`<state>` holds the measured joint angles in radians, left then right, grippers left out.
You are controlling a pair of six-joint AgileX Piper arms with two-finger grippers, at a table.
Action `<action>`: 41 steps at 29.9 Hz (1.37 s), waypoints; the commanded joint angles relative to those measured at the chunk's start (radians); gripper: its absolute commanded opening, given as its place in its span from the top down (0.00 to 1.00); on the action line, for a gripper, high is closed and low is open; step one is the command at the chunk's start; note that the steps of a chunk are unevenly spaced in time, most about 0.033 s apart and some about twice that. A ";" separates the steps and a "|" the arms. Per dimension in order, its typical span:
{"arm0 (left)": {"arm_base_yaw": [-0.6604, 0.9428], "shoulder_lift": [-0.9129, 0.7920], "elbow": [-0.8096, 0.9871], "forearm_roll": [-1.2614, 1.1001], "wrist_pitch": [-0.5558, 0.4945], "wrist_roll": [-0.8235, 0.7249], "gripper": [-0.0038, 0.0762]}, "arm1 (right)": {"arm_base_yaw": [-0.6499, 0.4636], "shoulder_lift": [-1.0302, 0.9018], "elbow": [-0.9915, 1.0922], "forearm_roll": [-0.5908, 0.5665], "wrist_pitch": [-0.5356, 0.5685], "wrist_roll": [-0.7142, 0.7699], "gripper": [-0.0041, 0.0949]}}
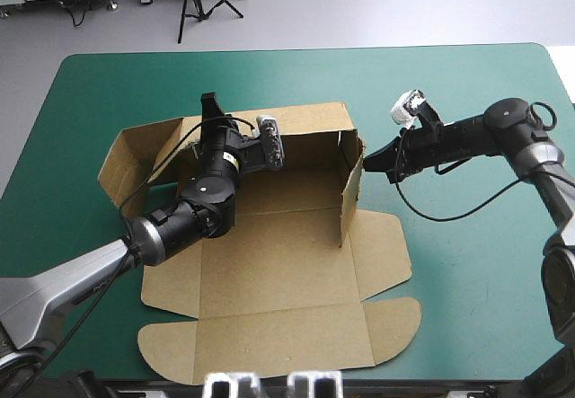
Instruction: Fold the box
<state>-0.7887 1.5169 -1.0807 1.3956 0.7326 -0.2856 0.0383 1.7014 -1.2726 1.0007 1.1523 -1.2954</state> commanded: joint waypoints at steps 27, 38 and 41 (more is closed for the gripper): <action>-0.012 -0.034 -0.037 -0.006 -0.033 0.014 0.93 | 0.093 -0.161 0.204 0.197 -0.231 -0.339 0.07; -0.013 -0.034 -0.037 -0.133 -0.042 0.082 0.93 | 0.213 -0.161 0.204 0.199 -0.496 -0.160 0.08; -0.024 -0.034 -0.037 -0.133 -0.024 0.087 0.93 | 0.222 -0.161 0.204 0.196 -0.569 -0.112 0.15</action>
<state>-0.7954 1.5153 -1.0919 1.2868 0.7159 -0.1938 0.2548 1.5835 -1.0385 1.1449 0.6527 -1.4503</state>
